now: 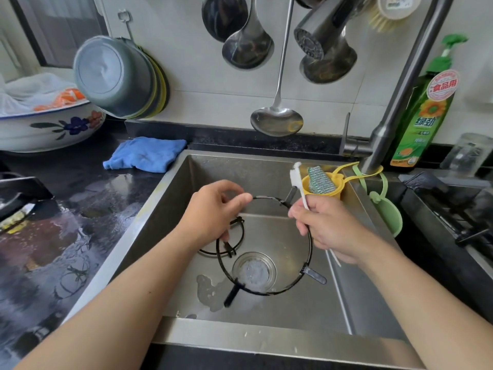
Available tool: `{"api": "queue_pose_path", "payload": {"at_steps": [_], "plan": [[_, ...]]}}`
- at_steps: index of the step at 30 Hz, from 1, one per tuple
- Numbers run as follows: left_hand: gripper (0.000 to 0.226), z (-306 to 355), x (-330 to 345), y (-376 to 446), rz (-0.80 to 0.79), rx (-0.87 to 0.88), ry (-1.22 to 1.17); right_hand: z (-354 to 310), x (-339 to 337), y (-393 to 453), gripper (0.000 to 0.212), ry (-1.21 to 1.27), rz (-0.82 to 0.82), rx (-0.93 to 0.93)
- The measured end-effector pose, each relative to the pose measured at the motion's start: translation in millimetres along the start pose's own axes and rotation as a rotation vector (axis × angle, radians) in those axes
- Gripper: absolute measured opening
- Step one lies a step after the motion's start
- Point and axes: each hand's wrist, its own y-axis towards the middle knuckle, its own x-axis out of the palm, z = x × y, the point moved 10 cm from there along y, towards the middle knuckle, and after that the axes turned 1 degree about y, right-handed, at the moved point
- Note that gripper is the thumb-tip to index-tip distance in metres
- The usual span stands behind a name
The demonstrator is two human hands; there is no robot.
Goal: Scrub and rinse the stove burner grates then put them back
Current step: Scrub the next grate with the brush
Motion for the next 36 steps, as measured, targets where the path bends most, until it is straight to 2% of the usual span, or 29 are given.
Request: {"api": "queue_pose_path", "payload": {"at_steps": [3,7,9,11,13,17,20,22,23,25,27,28,30,31,32,33,36], "plan": [[0.030,-35.8,-7.2,1.8,0.125,-0.272,-0.285,0.4,-13.1,3.3,0.014,0.153,0.148,0.009],[0.054,-66.5,23.7,-20.6,0.038,-0.704,-0.693,5.8,-38.3,5.5,0.016,0.370,0.338,0.004],[0.058,-54.2,44.5,-28.8,-0.027,-0.765,-0.881,10.1,-47.9,5.0,0.018,0.440,0.413,-0.002],[0.052,-36.5,63.8,-31.0,-0.111,-0.714,-0.943,15.8,-52.7,4.9,0.020,0.485,0.458,0.000],[0.041,-28.1,70.5,-27.5,-0.099,-0.627,-0.944,17.9,-50.0,5.5,0.023,0.503,0.455,0.001],[0.038,-40.3,46.0,-16.0,0.145,-0.546,-0.997,12.7,-21.1,3.9,0.020,0.458,0.308,0.016],[0.044,-46.5,18.4,-8.0,0.294,-0.481,-0.937,8.6,4.9,1.4,0.018,0.390,0.186,0.048],[0.042,-50.1,0.0,-4.5,0.396,-0.444,-0.874,11.9,16.7,-1.0,0.025,0.304,0.128,0.109],[0.042,-53.6,-8.8,-3.4,0.447,-0.438,-0.826,13.1,15.4,-1.8,0.031,0.230,0.139,0.133],[0.041,-60.6,-24.3,-2.2,0.537,-0.430,-0.735,6.6,-5.5,-6.4,0.042,-0.002,0.273,0.127],[0.041,-65.5,-33.8,-2.5,0.588,-0.424,-0.679,-12.9,-34.1,-15.1,0.044,-0.335,0.468,0.015],[0.041,-66.3,-36.0,-2.3,0.603,-0.421,-0.668,-25.1,-35.0,-20.0,0.041,-0.508,0.486,-0.077],[0.039,-65.9,-40.3,-4.3,0.644,-0.400,-0.676,-39.4,-4.3,-24.6,0.026,-0.697,0.310,-0.245],[0.038,-65.4,-40.7,-4.6,0.654,-0.388,-0.677,-40.0,18.7,-27.0,0.027,-0.734,0.179,-0.289],[0.037,-64.0,-39.5,-4.3,0.655,-0.378,-0.679,-38.7,34.3,-28.5,0.041,-0.778,0.095,-0.309],[0.037,-61.4,-37.4,-4.1,0.647,-0.366,-0.689,-38.8,38.0,-27.4,0.052,-0.821,0.085,-0.315],[0.036,-53.6,-35.6,-6.6,0.666,-0.337,-0.721,-47.5,17.8,-21.1,0.065,-0.974,0.261,-0.299]]}}
